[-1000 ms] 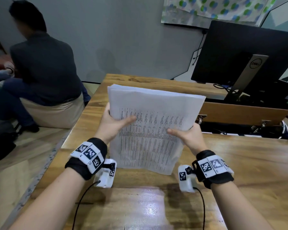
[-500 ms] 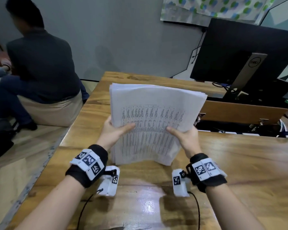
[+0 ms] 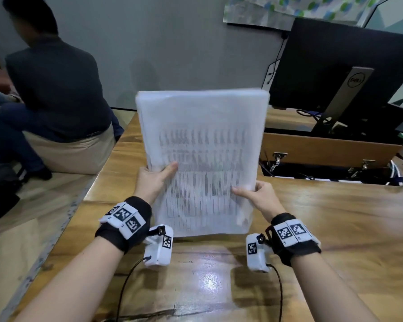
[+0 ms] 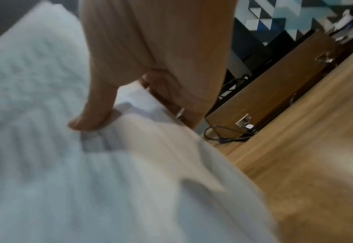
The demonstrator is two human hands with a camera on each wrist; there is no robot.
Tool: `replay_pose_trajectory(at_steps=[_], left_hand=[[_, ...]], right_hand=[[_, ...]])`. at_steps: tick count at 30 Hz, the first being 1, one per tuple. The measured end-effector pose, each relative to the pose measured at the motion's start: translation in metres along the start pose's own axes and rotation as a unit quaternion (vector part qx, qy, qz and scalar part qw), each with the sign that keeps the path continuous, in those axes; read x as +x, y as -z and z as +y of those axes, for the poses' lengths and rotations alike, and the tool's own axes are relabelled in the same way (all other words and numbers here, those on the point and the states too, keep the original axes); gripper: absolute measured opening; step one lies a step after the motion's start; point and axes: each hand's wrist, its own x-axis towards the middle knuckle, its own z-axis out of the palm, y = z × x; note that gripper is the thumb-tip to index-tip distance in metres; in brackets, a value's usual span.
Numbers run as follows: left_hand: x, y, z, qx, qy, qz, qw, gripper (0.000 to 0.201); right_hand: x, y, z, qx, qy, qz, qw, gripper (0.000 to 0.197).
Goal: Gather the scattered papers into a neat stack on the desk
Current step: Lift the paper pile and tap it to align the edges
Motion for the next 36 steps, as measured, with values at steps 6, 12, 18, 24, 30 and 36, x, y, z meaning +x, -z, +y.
replay_pose_trajectory(at_steps=[6, 12, 18, 24, 30, 36], left_hand=[[0.008, 0.01, -0.001, -0.147, 0.025, 0.024, 0.989, 0.028], [-0.005, 0.0, -0.024, -0.148, 0.097, -0.002, 0.984, 0.049], [0.004, 0.031, -0.036, -0.24, 0.109, -0.041, 0.964, 0.072], [0.017, 0.056, -0.042, -0.043, 0.079, -0.031, 0.995, 0.037], [0.014, 0.028, -0.028, 0.109, 0.032, -0.043, 0.993, 0.05], [0.006, 0.034, -0.029, 0.058, -0.009, 0.005, 0.998, 0.049]], right_hand=[[0.0, 0.012, 0.016, 0.129, -0.021, 0.028, 0.991, 0.086], [-0.007, -0.031, 0.032, 0.292, -0.071, 0.013, 0.954, 0.091], [-0.011, -0.013, 0.032, 0.193, -0.074, 0.072, 0.976, 0.041], [-0.017, 0.031, 0.022, 0.102, 0.005, 0.131, 0.986, 0.043], [-0.008, 0.024, 0.004, 0.054, 0.072, 0.129, 0.988, 0.031], [-0.008, 0.021, 0.009, 0.074, 0.084, 0.137, 0.984, 0.033]])
